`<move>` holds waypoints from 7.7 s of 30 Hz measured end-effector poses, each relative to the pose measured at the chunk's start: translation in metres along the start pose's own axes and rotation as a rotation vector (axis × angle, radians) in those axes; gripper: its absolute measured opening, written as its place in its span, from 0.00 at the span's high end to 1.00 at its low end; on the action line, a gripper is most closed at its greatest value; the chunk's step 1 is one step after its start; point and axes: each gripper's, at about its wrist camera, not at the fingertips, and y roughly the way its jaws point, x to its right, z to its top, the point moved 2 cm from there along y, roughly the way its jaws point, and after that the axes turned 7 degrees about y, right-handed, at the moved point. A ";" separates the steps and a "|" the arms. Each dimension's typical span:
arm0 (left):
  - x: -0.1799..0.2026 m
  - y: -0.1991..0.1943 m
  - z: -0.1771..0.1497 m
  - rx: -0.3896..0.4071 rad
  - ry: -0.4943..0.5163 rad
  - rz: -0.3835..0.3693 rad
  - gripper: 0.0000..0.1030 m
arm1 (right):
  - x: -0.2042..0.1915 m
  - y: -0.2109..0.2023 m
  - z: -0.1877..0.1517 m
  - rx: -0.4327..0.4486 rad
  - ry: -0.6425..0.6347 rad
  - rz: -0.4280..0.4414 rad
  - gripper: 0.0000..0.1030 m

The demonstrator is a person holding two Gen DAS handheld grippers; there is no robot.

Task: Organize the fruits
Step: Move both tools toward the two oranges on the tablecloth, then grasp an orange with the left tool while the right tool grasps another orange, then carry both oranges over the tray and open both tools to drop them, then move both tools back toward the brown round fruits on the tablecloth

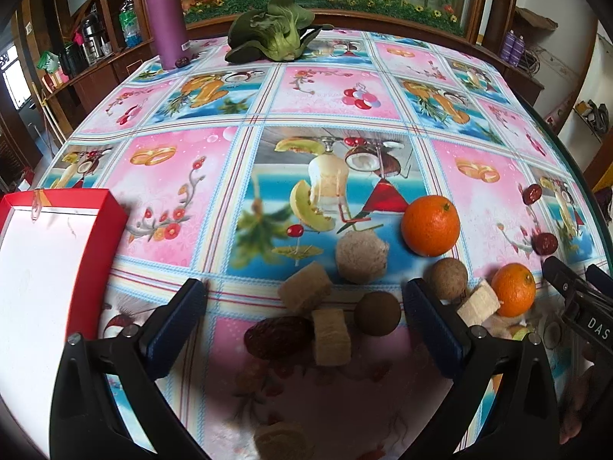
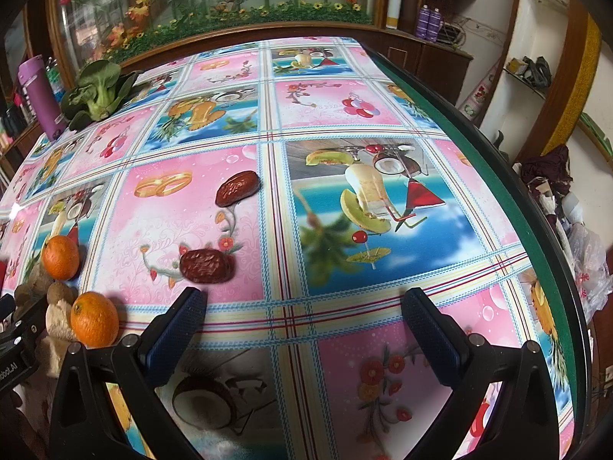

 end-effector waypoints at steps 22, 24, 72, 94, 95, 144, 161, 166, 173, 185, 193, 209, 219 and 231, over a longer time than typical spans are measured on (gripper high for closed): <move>-0.057 -0.135 -0.007 0.279 -0.075 0.128 0.00 | -0.069 -0.111 -0.020 0.179 -0.232 0.185 0.01; -0.060 -0.140 -0.011 0.289 -0.083 0.133 0.00 | -0.073 -0.118 -0.023 0.189 -0.239 0.197 0.01; 0.046 0.015 0.055 -0.068 0.494 -0.338 0.39 | -0.069 -0.019 -0.014 -0.126 -0.149 0.501 0.60; 0.037 -0.013 0.051 -0.008 0.485 -0.337 0.66 | -0.067 -0.032 -0.013 -0.094 -0.121 0.534 0.70; 0.029 -0.025 0.050 0.018 0.462 -0.336 0.66 | -0.070 -0.040 -0.013 -0.081 -0.126 0.550 0.70; -0.200 -0.193 -0.106 0.236 -0.127 0.469 0.12 | -0.246 -0.182 -0.102 0.132 -0.473 0.663 0.52; -0.096 -0.167 -0.068 0.205 0.069 0.310 0.07 | -0.102 -0.152 -0.068 0.172 -0.310 0.488 0.50; -0.049 -0.118 -0.072 0.068 0.180 0.184 0.07 | -0.058 -0.120 -0.077 0.082 -0.286 0.401 0.50; -0.026 -0.089 -0.066 -0.011 0.228 0.112 0.07 | -0.051 -0.094 -0.084 -0.001 -0.302 0.395 0.50; -0.035 -0.074 -0.065 -0.045 0.213 0.032 0.07 | -0.042 -0.093 -0.113 -0.086 -0.330 0.548 0.50; -0.050 -0.081 -0.063 -0.023 0.196 0.057 0.07 | -0.057 -0.121 -0.124 -0.038 -0.386 0.675 0.50; -0.035 -0.062 -0.049 -0.049 0.205 0.016 0.07 | -0.071 -0.093 -0.124 -0.086 -0.346 0.605 0.83; -0.022 -0.046 -0.047 -0.082 0.212 -0.059 0.20 | -0.084 -0.093 -0.117 -0.074 -0.383 0.611 0.85; -0.028 -0.044 -0.049 -0.067 0.211 -0.151 0.40 | -0.118 -0.083 -0.110 -0.103 -0.408 0.609 0.73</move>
